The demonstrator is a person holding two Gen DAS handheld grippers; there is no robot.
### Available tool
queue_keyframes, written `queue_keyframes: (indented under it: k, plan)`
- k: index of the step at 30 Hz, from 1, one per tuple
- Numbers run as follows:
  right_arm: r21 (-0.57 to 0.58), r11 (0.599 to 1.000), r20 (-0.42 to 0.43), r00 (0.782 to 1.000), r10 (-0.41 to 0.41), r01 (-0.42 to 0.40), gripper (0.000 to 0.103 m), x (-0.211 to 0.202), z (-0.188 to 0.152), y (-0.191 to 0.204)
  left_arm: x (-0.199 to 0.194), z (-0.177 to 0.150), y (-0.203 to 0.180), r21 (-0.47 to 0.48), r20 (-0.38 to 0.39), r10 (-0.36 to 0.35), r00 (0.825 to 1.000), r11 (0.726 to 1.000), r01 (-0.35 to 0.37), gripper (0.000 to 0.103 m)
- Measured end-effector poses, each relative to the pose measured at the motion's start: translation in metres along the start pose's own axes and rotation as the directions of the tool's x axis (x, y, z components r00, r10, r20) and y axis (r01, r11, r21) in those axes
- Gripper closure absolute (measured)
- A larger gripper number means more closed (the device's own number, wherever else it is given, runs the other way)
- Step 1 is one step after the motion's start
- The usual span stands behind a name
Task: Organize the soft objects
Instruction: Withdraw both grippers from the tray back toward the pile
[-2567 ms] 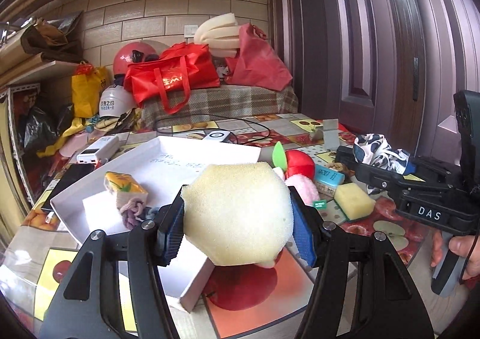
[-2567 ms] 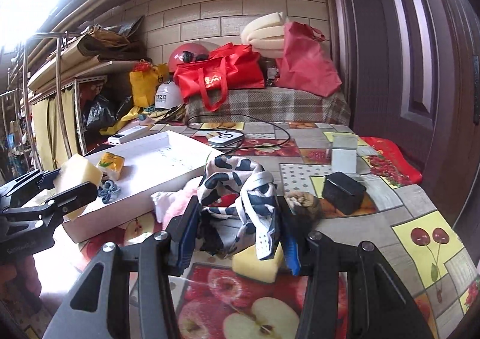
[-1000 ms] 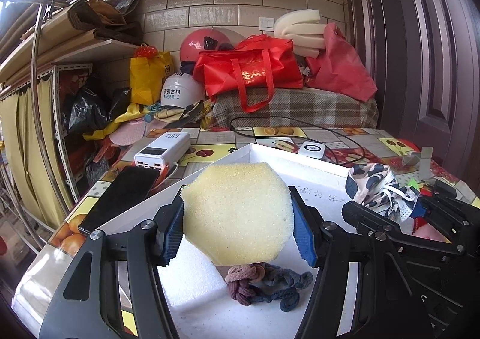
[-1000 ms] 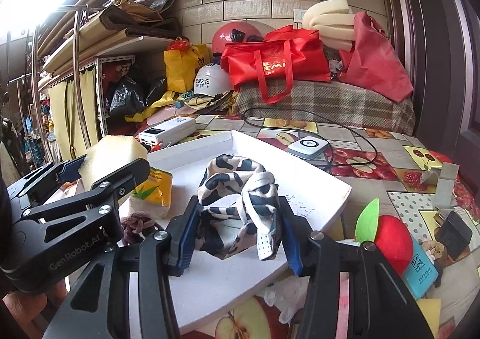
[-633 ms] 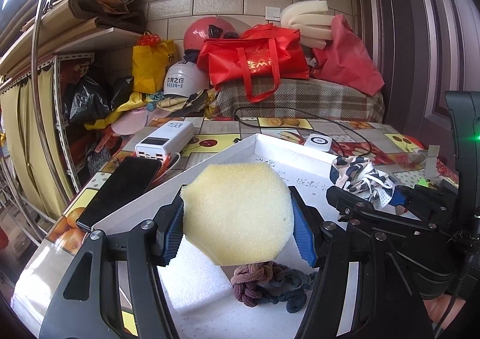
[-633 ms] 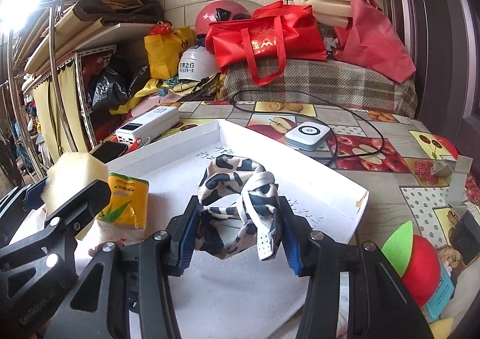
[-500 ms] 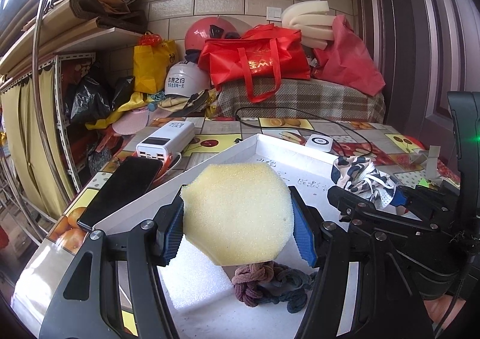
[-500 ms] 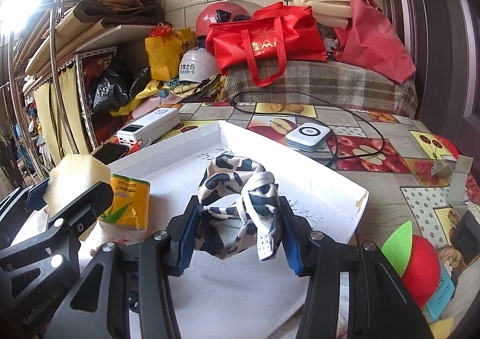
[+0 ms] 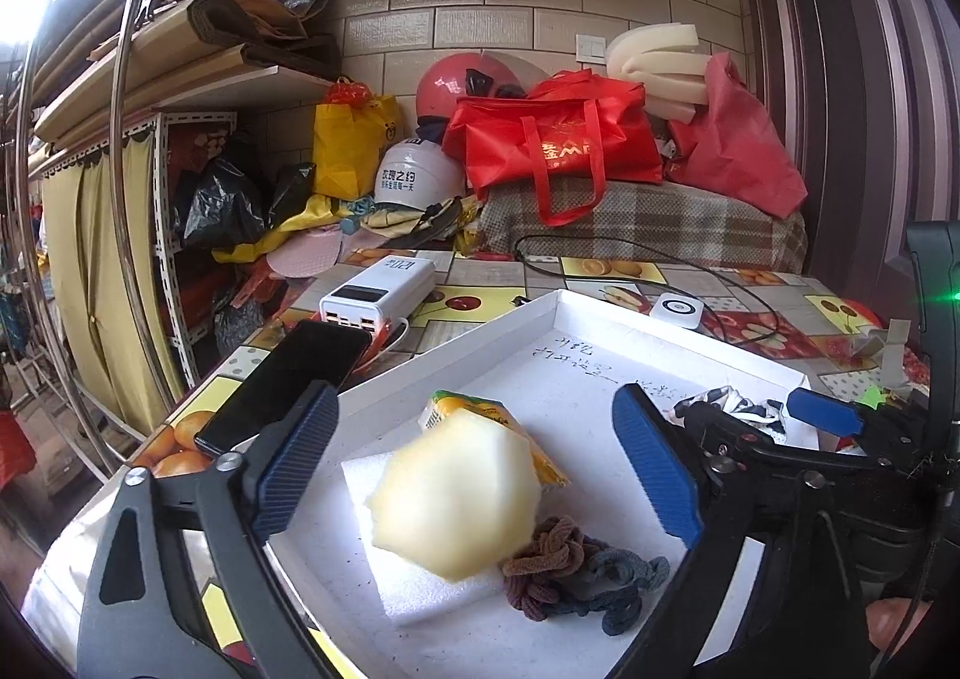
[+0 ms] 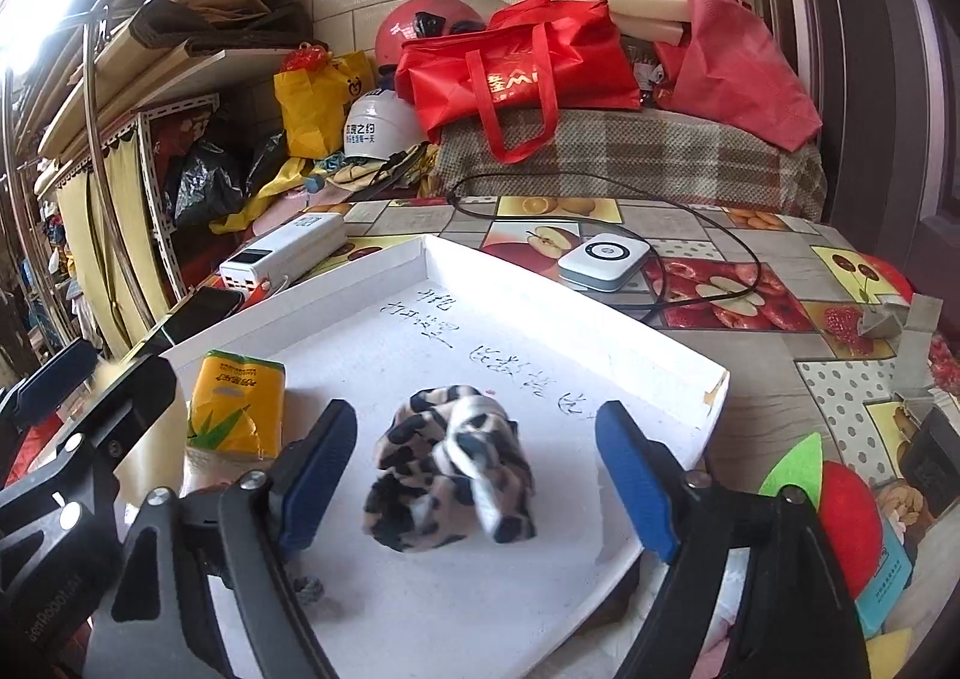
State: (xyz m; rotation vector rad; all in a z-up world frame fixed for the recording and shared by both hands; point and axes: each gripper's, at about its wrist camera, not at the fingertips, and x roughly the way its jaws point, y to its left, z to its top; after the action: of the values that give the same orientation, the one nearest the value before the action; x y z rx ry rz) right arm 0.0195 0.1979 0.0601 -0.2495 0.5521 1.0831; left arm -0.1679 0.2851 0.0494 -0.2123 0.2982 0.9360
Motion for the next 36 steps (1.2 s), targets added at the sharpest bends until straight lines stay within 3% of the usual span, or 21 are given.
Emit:
queue_keyframes:
  k: [2,3,6,18,31,36]
  plan:
    - [0.035,0.999,-0.011,1.000,0.003,-0.003,0.001,0.002,0.000,-0.007,-0.003,0.000,0.000,-0.003,0.019,0.010,1.000,1.000,-0.010,0.000]
    - [0.047,0.999,-0.018,1.000,0.002,-0.001,0.000,0.004,0.000,-0.009,-0.006,0.000,-0.001,0.003,0.031,0.017,0.999,1.000,-0.017,0.000]
    - [0.043,0.999,-0.017,1.000,0.006,-0.006,0.000,0.003,0.000,-0.007,-0.012,-0.001,-0.003,0.008,0.062,0.035,0.997,0.999,-0.036,0.000]
    - [-0.003,1.000,0.023,1.000,-0.013,0.013,0.000,-0.004,-0.001,0.004,-0.013,-0.002,0.009,-0.056,0.071,0.067,0.995,0.996,-0.063,0.000]
    - [-0.042,0.998,0.211,0.976,-0.045,0.055,0.000,-0.040,-0.007,0.013,-0.018,-0.004,0.032,-0.177,0.069,0.108,0.992,0.980,-0.095,0.000]
    - [-0.062,0.997,0.242,0.969,-0.039,0.056,0.000,-0.053,-0.013,0.017,-0.021,-0.005,0.035,-0.194,0.066,0.113,0.991,0.976,-0.098,0.000]
